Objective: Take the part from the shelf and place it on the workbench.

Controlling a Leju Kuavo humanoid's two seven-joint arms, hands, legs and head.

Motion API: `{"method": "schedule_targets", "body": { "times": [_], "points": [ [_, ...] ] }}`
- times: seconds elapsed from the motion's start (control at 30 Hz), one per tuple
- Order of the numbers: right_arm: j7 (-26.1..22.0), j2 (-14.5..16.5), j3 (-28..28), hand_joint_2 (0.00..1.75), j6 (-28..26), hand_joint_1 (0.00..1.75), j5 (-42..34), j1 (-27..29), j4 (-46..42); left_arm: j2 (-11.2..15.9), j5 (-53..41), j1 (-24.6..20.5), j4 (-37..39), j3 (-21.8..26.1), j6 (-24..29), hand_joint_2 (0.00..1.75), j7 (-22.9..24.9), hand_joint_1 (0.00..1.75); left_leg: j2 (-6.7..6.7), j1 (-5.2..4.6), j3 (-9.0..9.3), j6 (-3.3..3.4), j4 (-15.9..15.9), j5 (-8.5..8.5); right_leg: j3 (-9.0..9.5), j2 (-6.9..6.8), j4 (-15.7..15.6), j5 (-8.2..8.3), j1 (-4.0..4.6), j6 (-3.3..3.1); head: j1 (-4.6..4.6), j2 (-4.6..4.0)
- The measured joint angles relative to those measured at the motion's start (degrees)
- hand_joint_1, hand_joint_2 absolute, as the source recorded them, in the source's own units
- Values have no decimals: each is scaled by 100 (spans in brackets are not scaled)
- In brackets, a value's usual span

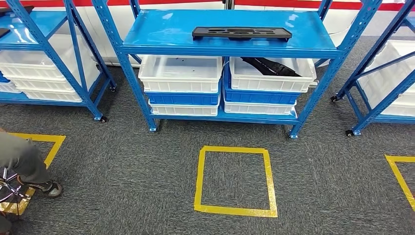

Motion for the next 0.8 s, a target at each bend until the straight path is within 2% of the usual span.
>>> {"method": "schedule_targets", "body": {
  "times": [0.03,0.13,0.17,0.2,0.23,0.3,0.33,0.37,0.4,0.43,0.47,0.5,0.53,0.57,0.6,0.67,0.7,0.77,0.8],
  "points": [
    [-1,7,-1,175,0,0,1,-2,0,5,-4,-6,0,7,18,0,-12,0,-14,-20,99,31,-213,61,-6,9,-1,12,9,21,-2,0],
    [0,17,-5,175,0,0,10,0,0,14,-6,-13,-1,27,139,0,-68,0,3,-55,100,112,-318,120,-32,9,-27,60,16,112,-2,0],
    [0,15,-9,175,0,0,19,0,0,13,-7,-16,-1,38,208,0,-98,0,17,-47,105,146,-362,166,-58,-6,-1,46,20,134,5,0],
    [0,13,-21,175,0,0,32,-1,0,13,-10,-19,-2,50,286,0,-129,0,33,-37,103,184,-404,213,-131,-22,132,-38,30,132,14,0],
    [1,9,-34,175,0,0,46,-2,0,11,-15,-22,-2,62,349,0,-149,0,56,-28,99,210,-434,252,-256,-40,399,-188,36,109,30,0],
    [2,4,-62,175,0,0,71,-2,0,11,-20,-21,-2,86,421,0,-169,0,97,-46,62,237,-434,275,-602,-55,1180,-559,31,65,50,0],
    [3,3,-71,175,0,0,80,2,0,11,-16,-19,-2,101,423,0,-173,0,115,-54,50,239,-432,280,-728,-56,1492,-672,28,77,56,0],
    [6,1,-79,175,0,0,86,8,0,11,-12,-17,-2,119,410,0,-178,0,128,-57,43,237,-430,284,-753,-58,1608,-696,25,115,58,0],
    [10,-2,-86,175,0,0,91,15,0,9,-7,-17,-2,134,391,0,-184,0,137,-57,43,230,-426,286,-642,-63,1464,-625,20,174,63,0],
    [14,-7,-91,175,0,0,94,19,0,6,-4,-18,-2,144,378,0,-189,0,141,-56,45,217,-419,281,-427,-77,1108,-493,11,235,64,0],
    [16,-11,-93,175,0,0,97,18,0,3,-4,-19,-2,151,371,0,-195,0,146,-58,46,194,-405,269,-175,-104,658,-368,-1,275,71,0],
    [17,-15,-93,175,1,0,100,12,0,1,-4,-22,-2,155,380,0,-203,0,149,-72,43,159,-384,239,29,-121,272,-277,1,275,75,0],
    [17,-17,-95,175,1,0,103,5,0,0,-4,-24,-2,160,409,0,-220,0,151,-87,38,121,-366,206,149,-133,34,-240,8,239,71,0],
    [17,-16,-95,175,2,0,110,0,0,1,-4,-27,-2,168,447,0,-238,0,153,-98,34,86,-354,176,190,-136,-64,-245,24,179,68,0],
    [18,-16,-96,175,2,0,120,-1,0,1,-4,-29,-3,180,488,0,-257,0,153,-101,34,58,-349,151,190,-124,-69,-251,45,121,60,0],
    [20,-8,-97,175,4,0,146,6,0,3,-5,-34,-7,210,535,0,-281,0,142,-70,27,6,-290,107,241,-111,-74,-249,22,31,50,0],
    [20,-3,-97,175,5,0,158,9,0,5,-6,-35,-9,223,538,0,-291,0,128,-53,-23,-27,-162,37,276,-105,-78,-250,6,-1,37,0],
    [22,10,-98,175,6,0,174,10,0,15,-14,-34,-11,239,525,0,-308,0,96,-25,-342,-101,465,-254,336,-99,-83,-268,-11,-51,13,0],
    [22,14,-98,175,6,0,178,8,0,18,-17,-34,-11,242,519,0,-311,0,91,-20,-452,-117,669,-350,346,-99,-83,-275,-9,-61,6,0]
  ]
}}
